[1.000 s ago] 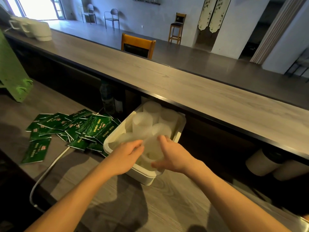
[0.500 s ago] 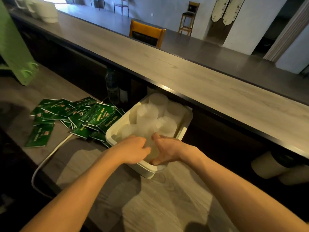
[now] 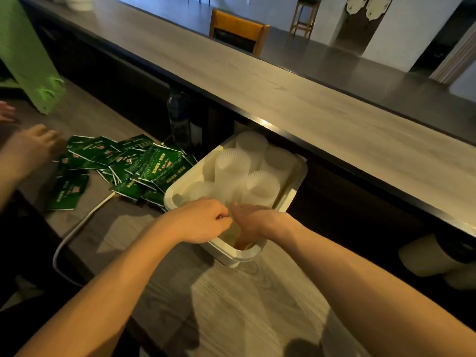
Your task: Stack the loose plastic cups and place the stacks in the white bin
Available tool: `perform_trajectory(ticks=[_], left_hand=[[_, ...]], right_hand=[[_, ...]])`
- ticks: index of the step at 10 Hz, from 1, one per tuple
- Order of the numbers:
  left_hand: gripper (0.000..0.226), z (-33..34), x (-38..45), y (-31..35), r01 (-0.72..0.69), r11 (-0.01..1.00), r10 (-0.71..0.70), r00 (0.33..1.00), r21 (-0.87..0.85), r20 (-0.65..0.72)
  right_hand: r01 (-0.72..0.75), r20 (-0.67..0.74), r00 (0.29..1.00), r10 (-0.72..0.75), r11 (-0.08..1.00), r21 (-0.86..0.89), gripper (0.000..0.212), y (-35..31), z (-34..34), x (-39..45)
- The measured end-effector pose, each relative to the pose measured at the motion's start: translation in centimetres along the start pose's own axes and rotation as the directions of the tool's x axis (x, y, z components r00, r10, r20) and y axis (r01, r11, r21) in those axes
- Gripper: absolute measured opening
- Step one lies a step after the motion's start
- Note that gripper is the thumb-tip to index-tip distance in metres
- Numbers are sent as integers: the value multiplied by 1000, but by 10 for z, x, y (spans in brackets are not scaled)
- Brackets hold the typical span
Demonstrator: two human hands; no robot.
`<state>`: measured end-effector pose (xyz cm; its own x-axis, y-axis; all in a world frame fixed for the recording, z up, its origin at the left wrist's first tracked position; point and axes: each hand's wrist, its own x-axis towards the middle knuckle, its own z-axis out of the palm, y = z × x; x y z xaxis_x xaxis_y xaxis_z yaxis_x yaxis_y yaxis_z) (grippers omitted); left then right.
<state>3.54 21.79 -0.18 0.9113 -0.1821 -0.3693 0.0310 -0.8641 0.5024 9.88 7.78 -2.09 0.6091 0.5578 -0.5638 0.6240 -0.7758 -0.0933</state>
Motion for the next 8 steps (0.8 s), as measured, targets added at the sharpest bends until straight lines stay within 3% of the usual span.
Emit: perform_trajectory(ticks=[2,5,6,8], left_hand=[[38,0,-6,2,-16,1000,16,1000,-23,-24],[28,-2,-9,13,-36,999,34,998,-34,-54],[41,-4,-9,18,-52,998,49,995,-30,-88],[39,-6,-4,34,-112,992,121,977,62,-174]], right_hand=[[17,-64,998,-17,1000,4,59,0,5,-2],[76,-115,991,-69,995,61,67,14,-9,-24],[80,-209,976,-57,992,102,63,20,-13,-35],[115,-430,903,21,950,290,36,33,-14,-64]])
